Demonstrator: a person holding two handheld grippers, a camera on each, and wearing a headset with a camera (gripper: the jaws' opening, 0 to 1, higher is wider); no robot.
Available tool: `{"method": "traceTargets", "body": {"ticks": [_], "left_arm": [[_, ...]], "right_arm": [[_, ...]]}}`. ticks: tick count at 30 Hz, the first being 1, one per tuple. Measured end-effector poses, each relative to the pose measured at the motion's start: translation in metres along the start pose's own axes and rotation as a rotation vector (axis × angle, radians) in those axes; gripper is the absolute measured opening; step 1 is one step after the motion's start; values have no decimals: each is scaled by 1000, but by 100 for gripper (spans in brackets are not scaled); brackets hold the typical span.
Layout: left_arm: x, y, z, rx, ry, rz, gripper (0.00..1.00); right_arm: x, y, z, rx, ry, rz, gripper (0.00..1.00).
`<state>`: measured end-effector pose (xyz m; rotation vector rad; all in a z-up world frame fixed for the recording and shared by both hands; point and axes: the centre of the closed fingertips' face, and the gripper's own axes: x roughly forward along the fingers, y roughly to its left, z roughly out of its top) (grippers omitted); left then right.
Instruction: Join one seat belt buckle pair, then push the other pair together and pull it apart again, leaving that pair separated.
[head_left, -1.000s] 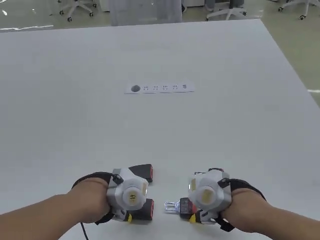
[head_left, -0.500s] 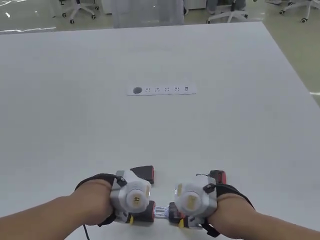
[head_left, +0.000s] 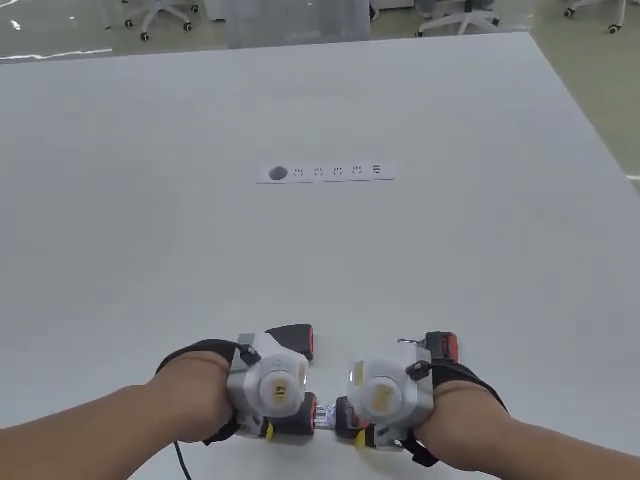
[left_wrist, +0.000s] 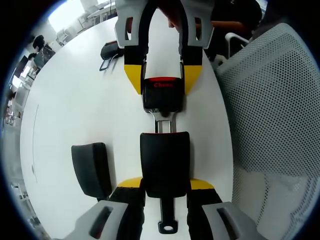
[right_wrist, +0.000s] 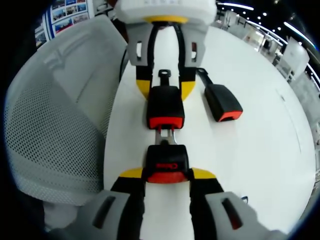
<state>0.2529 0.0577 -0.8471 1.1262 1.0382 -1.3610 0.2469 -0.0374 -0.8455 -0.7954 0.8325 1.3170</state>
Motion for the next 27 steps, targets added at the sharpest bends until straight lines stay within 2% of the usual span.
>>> {"method": "traceTargets", "body": {"ticks": [13,19,21,25,27], "left_arm": [[0,1,0,12,-26,-6,32],[0,1,0,25,-19,-5,32],[1,1,0,25,-15,-3,32],[1,1,-2,28,8,-7,32],[0,2,-1,37,-7,-8,32]], "right_arm": [[5,-1,9,4,8,-14,31],[4,-2,9,0,7,-9,30],[6,0,15,12,-18,-4,30],[11,-2,20,7,-7,-8,30],[13,-1,15,11,-9,-2,30]]}}
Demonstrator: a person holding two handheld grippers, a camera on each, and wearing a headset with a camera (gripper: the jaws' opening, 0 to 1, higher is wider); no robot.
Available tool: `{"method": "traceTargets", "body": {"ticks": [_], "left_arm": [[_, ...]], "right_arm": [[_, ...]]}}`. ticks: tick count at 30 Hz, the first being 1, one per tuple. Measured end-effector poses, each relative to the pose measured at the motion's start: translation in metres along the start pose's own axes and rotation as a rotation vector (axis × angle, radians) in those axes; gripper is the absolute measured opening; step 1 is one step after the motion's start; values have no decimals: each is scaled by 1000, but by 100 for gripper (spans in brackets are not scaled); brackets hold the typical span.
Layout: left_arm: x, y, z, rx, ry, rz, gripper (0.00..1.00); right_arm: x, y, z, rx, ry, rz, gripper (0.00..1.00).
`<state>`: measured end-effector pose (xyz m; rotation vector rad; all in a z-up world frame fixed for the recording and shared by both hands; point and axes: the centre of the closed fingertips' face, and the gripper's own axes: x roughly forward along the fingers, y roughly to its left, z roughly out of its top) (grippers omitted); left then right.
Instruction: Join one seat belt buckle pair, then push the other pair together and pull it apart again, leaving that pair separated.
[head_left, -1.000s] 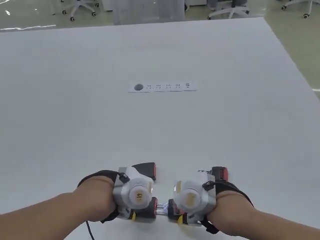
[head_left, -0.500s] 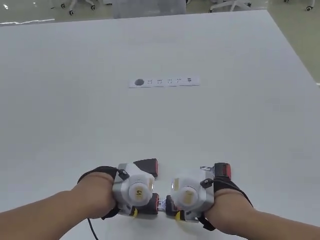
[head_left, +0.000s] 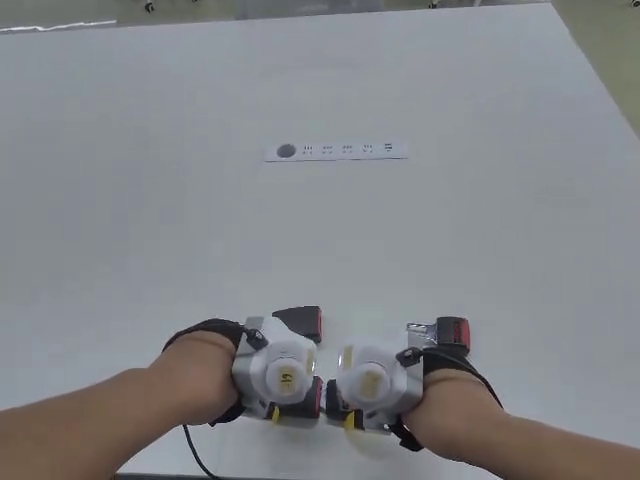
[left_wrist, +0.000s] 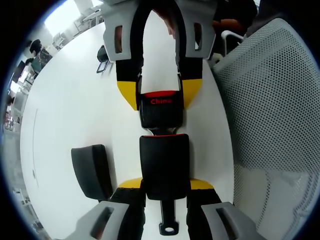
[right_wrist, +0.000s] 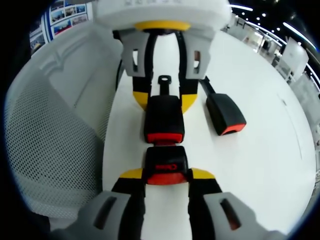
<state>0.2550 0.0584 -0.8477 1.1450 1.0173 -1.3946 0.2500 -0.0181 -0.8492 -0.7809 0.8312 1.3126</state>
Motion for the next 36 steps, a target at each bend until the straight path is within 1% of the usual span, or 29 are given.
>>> {"method": "traceTargets", "body": {"ticks": [4,7,9,11,12,14,15,20,27,31,34,36], "left_arm": [[0,0,0,-3,-4,1,32],[0,2,-1,8,-6,-5,32],[0,2,-2,1,-7,-7,32],[0,2,-2,-17,-26,-1,32],[0,2,-1,-40,-56,3,32],[-1,2,-3,-45,-73,-2,31],[-1,2,-3,-46,-75,-3,31],[0,1,-1,-43,-57,5,32],[-1,1,-1,-51,-53,9,32],[-1,1,-1,-52,-51,8,33],[-1,1,0,-50,-33,8,33],[-1,1,-1,-49,-30,8,34]], "right_arm": [[-1,0,1,-5,3,3,30],[-1,0,0,-7,1,3,31],[-1,1,0,-18,0,-2,31],[-4,1,-1,-27,-9,-9,31],[-4,1,-2,-26,-15,-8,31],[-4,0,-1,-23,-23,-4,31],[-3,0,-1,-27,-23,-2,32],[-3,0,0,-28,-24,8,32],[-4,1,1,-31,-28,8,33],[-4,-1,2,-12,-38,24,33],[-4,0,2,-3,-43,29,34],[-4,0,2,19,-43,32,34]]}}
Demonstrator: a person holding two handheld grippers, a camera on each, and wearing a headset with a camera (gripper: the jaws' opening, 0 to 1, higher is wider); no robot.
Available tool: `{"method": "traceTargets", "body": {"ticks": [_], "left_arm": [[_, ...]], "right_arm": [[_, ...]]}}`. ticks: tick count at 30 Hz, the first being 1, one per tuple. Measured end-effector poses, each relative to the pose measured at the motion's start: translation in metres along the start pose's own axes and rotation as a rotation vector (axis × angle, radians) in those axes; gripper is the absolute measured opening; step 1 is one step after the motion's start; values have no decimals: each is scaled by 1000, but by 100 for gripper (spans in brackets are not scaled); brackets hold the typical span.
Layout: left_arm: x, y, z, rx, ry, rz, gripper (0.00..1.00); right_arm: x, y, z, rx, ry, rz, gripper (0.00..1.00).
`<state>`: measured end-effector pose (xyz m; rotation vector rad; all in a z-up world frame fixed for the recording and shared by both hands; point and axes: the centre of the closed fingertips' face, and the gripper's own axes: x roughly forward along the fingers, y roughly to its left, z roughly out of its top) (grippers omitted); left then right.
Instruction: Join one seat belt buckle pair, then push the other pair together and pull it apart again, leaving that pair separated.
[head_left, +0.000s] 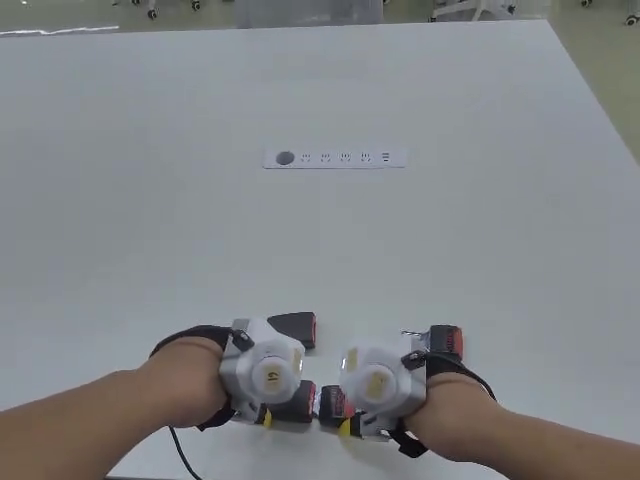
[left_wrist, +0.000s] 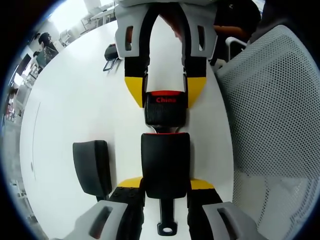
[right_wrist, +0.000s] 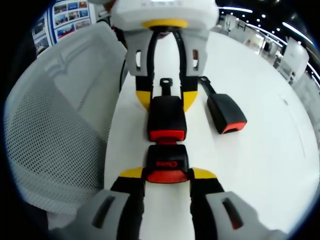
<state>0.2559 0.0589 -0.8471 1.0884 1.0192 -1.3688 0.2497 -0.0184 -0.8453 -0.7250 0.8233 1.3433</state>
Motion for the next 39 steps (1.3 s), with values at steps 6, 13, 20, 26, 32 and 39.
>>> {"method": "traceTargets", "body": {"ticks": [6,13,20,26,32,39], "left_arm": [[-2,1,-7,-29,25,10,36],[-19,10,-2,-145,-64,36,42],[-34,31,-1,-197,-113,65,42],[-41,69,6,-234,-156,124,42],[-36,87,10,-203,-143,131,45],[-26,98,4,-195,-111,111,47]], "right_arm": [[0,0,0,3,-13,-15,35],[-15,-5,4,10,-45,-33,38],[-39,-19,3,50,-101,-87,39],[-53,-43,-22,59,-81,-138,40],[-74,-75,-56,73,-44,-198,41],[-95,-106,-83,86,-21,-233,43]]}}
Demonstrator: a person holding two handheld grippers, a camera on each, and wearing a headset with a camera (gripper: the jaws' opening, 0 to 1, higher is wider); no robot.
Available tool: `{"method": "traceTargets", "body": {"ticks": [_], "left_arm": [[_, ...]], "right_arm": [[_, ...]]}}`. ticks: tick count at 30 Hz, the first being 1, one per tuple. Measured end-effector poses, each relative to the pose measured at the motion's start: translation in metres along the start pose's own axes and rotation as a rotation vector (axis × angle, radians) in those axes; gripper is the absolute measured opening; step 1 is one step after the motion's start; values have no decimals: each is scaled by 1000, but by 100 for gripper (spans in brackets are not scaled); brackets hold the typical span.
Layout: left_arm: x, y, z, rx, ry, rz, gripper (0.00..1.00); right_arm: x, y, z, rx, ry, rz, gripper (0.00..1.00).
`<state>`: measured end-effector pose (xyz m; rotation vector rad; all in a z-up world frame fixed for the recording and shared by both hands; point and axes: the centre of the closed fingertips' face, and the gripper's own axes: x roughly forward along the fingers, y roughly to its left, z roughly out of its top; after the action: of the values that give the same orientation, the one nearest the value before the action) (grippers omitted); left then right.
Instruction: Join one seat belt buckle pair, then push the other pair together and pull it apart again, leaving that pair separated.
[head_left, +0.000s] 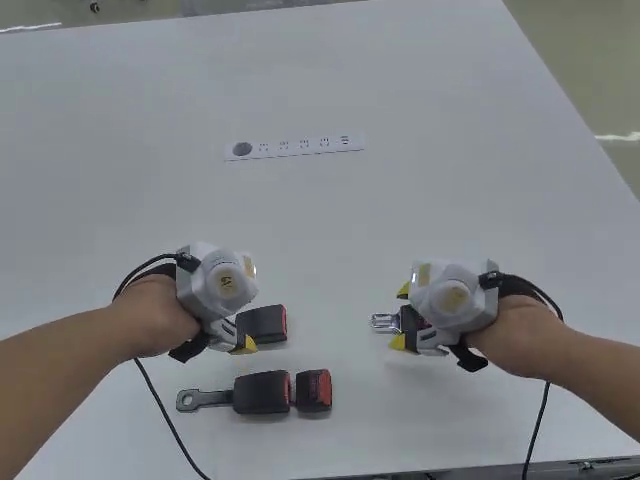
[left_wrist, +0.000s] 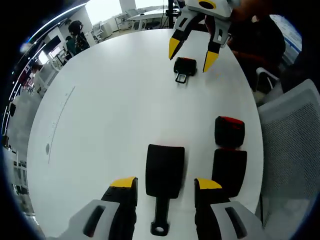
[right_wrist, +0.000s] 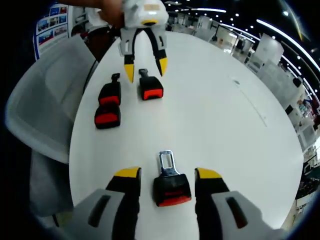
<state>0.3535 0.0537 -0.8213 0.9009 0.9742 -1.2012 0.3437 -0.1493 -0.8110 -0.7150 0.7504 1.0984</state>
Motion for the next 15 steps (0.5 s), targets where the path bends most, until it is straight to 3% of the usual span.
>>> {"method": "traceTargets", "body": {"ticks": [7,14,15], "left_arm": [[11,3,-8,25,39,-32,46],[18,0,-11,89,68,-59,37],[19,2,-13,103,72,-36,34]], "right_arm": [[6,0,-26,-4,57,84,39],[9,3,-32,-49,65,121,33],[10,4,-33,-71,72,123,32]]}}
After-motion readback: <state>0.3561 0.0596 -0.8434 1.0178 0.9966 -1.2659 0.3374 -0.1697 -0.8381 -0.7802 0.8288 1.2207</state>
